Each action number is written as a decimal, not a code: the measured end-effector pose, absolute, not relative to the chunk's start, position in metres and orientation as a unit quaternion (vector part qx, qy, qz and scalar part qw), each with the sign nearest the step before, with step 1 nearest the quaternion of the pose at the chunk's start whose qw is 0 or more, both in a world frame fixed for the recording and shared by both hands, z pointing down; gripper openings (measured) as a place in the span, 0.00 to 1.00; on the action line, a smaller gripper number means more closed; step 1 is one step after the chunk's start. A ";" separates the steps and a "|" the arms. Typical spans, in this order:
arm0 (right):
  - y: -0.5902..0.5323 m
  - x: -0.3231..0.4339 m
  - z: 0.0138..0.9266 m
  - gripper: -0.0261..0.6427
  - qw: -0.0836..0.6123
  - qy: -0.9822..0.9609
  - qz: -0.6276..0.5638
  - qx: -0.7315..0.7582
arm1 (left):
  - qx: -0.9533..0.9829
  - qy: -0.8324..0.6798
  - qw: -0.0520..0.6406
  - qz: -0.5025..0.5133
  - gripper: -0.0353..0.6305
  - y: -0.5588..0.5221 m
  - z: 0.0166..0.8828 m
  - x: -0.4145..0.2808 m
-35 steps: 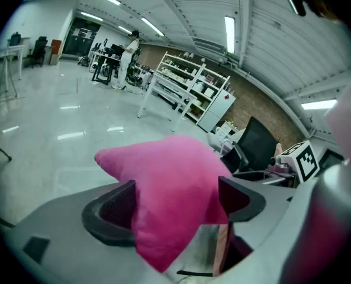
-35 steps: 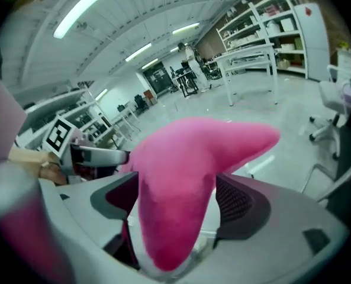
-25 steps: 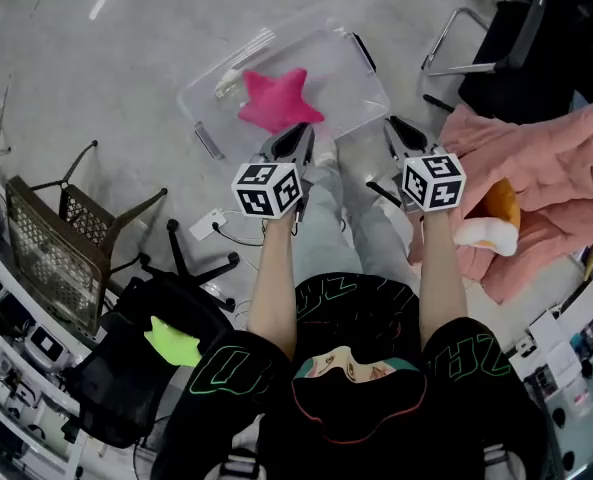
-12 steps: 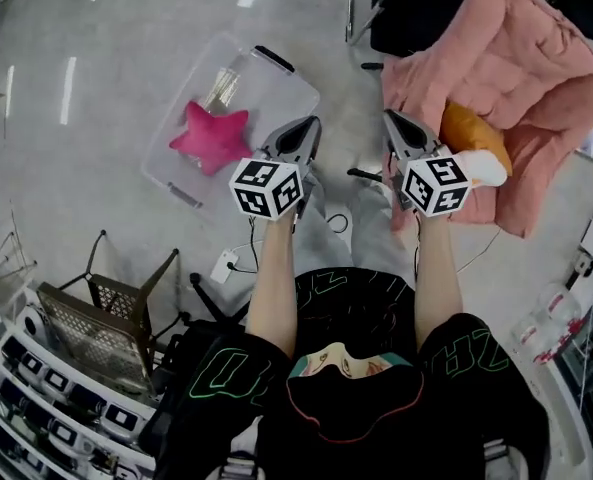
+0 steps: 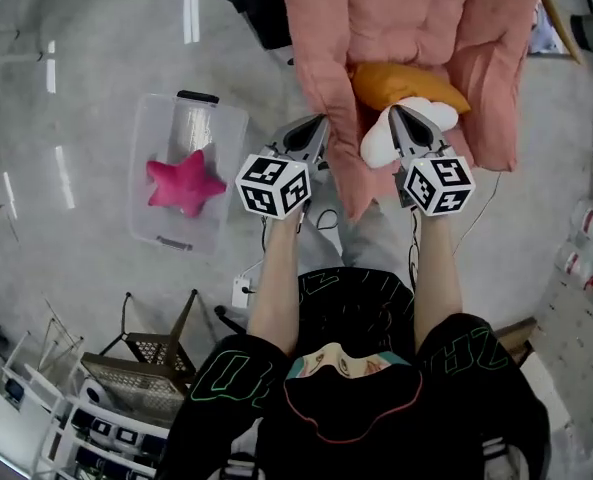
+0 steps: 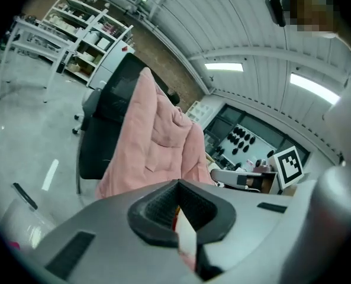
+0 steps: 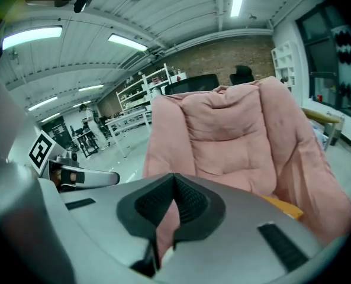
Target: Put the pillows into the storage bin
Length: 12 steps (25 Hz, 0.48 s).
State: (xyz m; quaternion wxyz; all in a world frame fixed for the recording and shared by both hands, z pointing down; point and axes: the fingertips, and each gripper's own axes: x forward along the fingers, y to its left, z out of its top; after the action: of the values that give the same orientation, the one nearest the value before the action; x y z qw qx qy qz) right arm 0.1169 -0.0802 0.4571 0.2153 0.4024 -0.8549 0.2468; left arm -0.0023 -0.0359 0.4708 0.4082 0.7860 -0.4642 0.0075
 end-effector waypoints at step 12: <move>-0.087 0.296 0.505 0.09 0.242 -0.800 0.278 0.474 | 0.796 -0.393 0.423 0.181 0.50 -0.050 0.539 0.156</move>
State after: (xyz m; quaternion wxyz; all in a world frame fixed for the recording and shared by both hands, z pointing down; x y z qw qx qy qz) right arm 0.2962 -0.0870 0.5051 0.2423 0.4735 -0.7999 0.2780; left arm 0.1561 -0.0497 0.5393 0.4233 0.7961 -0.3926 0.1812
